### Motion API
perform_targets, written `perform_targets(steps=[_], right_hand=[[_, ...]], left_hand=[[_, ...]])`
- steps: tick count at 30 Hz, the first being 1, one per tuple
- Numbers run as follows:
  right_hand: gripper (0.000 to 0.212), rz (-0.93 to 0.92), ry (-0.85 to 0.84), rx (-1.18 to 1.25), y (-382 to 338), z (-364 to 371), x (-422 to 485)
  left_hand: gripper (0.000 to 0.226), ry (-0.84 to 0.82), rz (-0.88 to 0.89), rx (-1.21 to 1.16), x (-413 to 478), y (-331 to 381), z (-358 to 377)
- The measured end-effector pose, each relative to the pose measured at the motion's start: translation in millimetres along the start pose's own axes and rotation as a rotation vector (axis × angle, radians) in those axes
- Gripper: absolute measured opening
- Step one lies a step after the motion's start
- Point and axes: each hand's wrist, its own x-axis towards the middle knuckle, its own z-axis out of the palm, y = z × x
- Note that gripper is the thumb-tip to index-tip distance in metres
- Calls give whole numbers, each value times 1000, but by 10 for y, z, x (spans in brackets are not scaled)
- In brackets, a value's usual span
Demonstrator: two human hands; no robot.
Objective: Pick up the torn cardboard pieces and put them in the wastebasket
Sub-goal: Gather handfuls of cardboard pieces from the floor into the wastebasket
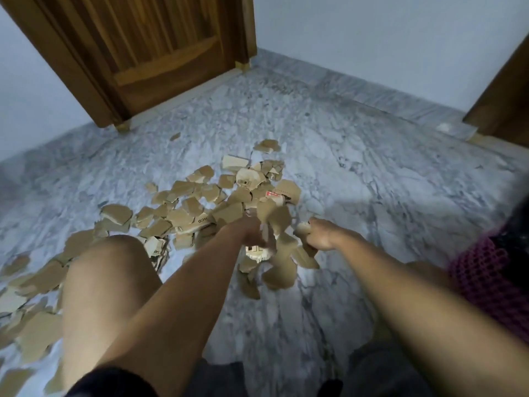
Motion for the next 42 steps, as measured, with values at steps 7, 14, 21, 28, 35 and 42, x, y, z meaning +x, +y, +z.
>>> perform_targets(steps=[7,14,21,28,35,42], right_hand=[[69,117,-2,20,301,655,706],[41,199,217,147,431,1589,1202],[41,142,448,435,428,1695,1069],[23,-30,105,168,466,1308,896],[40,-176,87,-179,137,1738,959],[40,-278,219,-389,144,1968,940]], left_hand=[[42,12,2,-45,461,-324,959],[68,178,-98,-145,889,-649,1564],[52,171,-90,-113,1038,-788,1534],[29,268,4,-180,1036,-747,1496],[54,413,14,-339,936,-834,1004],[22,26,170,-238,776,-1082,735]])
